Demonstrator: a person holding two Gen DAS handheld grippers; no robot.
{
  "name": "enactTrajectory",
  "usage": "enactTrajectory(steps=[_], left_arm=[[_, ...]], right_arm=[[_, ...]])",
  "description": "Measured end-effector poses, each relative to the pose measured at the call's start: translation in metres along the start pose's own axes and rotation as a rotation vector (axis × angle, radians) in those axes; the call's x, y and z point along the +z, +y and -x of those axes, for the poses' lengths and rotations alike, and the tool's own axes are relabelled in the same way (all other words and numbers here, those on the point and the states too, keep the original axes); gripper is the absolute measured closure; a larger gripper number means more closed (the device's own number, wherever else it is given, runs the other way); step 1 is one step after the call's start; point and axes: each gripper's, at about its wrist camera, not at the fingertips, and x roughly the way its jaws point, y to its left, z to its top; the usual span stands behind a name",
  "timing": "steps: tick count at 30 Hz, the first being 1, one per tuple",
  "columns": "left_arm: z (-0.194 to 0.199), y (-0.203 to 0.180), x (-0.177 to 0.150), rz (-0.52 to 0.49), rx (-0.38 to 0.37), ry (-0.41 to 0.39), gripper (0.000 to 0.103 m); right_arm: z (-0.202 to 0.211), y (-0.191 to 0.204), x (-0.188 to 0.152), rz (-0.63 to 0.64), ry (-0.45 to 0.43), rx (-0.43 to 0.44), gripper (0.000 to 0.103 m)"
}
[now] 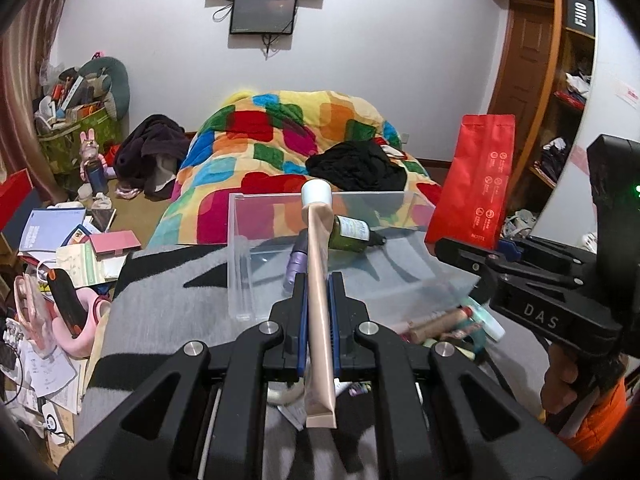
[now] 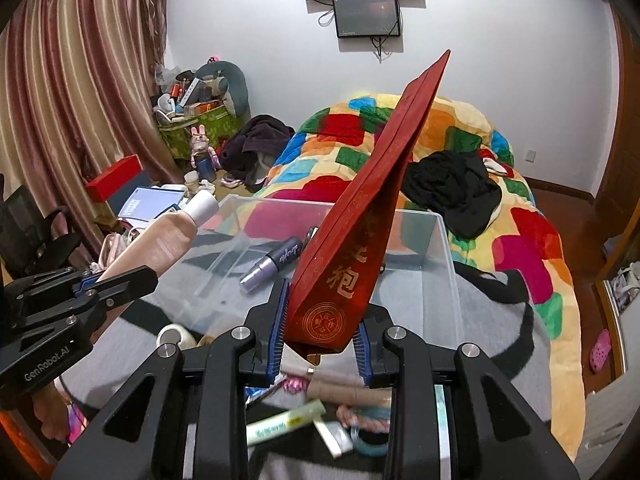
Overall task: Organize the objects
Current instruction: 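Lift the peach tube and red pouch over the clear box and release both inside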
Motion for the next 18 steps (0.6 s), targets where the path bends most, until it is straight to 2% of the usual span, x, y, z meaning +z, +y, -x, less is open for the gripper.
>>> enactTrajectory(steps=[11,18], left_arm=[[-0.042,0.010,0.011,0.028,0.023,0.075,0.095],[-0.045,0.009,0.010,0.041,0.001,0.090,0.093]], right_arm=[[-0.043,-0.004,0.007,-0.020,0.088,0.012,0.076],[-0.047,0.001,0.002,0.010,0.130,0.003,0.073]])
